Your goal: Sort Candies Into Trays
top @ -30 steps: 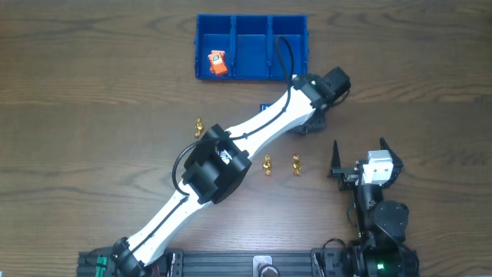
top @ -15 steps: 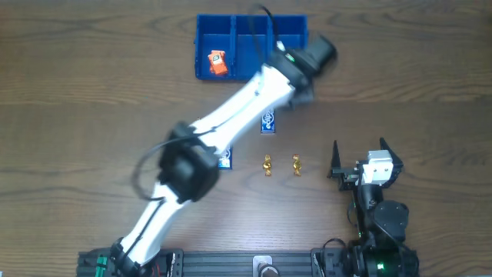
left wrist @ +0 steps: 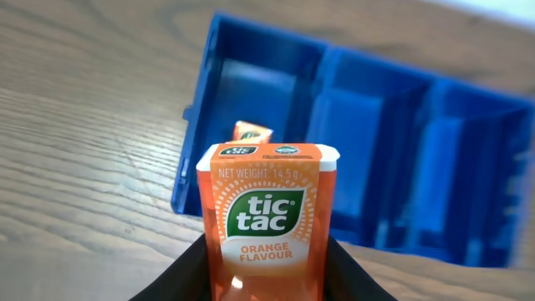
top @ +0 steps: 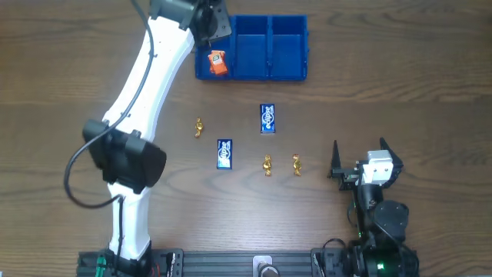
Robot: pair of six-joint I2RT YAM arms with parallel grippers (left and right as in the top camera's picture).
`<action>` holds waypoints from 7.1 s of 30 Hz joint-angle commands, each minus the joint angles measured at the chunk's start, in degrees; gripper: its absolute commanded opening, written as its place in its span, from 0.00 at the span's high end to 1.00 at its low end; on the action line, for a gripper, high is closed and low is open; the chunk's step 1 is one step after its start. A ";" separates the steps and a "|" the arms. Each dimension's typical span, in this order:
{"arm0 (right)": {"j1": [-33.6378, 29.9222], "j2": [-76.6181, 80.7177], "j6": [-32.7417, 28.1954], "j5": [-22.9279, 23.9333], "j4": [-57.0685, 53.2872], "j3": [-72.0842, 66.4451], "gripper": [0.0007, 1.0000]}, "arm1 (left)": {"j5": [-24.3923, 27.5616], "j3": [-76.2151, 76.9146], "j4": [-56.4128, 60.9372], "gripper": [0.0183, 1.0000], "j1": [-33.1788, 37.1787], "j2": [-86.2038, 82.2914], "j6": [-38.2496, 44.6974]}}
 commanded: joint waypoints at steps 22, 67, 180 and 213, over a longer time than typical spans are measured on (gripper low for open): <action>0.11 -0.42 -0.68 -0.31 -0.15 -0.17 0.00 | 3.87 -0.76 2.71 0.66 2.73 9.29 9.88; 0.11 -0.42 -0.68 -0.31 -0.15 -0.17 0.00 | 6.84 -105.22 66.93 0.00 16.13 -106.42 24.96; 45.07 118.79 51.91 -0.59 -45.27 84.21 0.00 | 14.32 -133.02 59.21 0.00 19.30 -127.64 26.38; 45.72 121.28 52.28 2.58 -43.56 84.46 0.76 | 14.32 -133.02 59.21 0.00 19.30 -127.64 26.40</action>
